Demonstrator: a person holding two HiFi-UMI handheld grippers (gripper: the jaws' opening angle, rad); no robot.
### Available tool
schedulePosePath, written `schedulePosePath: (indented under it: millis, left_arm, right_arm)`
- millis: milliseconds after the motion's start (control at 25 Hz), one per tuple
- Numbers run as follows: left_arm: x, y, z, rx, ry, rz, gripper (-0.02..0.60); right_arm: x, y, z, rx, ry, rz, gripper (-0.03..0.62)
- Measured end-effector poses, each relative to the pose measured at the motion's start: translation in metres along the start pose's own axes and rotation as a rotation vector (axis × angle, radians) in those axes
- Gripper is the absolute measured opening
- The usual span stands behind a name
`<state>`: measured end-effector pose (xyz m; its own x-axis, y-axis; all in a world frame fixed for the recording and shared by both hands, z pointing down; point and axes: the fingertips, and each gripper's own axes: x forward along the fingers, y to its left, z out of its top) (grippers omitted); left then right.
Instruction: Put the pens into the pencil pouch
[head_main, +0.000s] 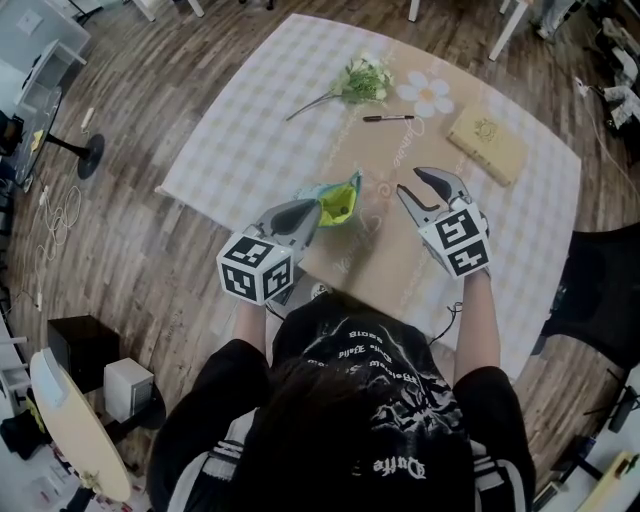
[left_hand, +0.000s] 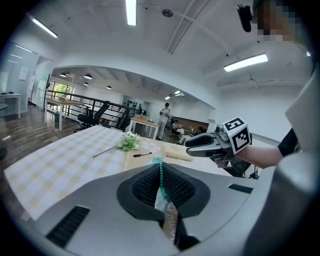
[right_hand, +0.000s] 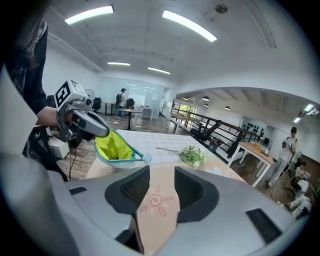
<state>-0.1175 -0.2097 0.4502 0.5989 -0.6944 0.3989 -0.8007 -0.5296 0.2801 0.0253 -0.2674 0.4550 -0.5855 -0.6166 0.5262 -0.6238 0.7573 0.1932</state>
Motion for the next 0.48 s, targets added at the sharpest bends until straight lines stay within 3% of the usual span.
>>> schedulePosePath:
  millis: [120,400,480]
  left_arm:
    - [-0.005,0.017,0.007,0.002,-0.016,0.072,0.029]
    - [-0.006,0.044,0.025,0.005,-0.053,0.152,0.029]
    - [-0.003,0.052,0.030,0.004,-0.064,0.171,0.029]
  right_arm:
    - [0.012,-0.018,0.001,-0.027,0.012,-0.010,0.123]
    - [0.043,-0.056,0.000,-0.074,0.062,0.016,0.120]
    - [0.055,-0.068,0.001,-0.088,0.075,0.023,0.089]
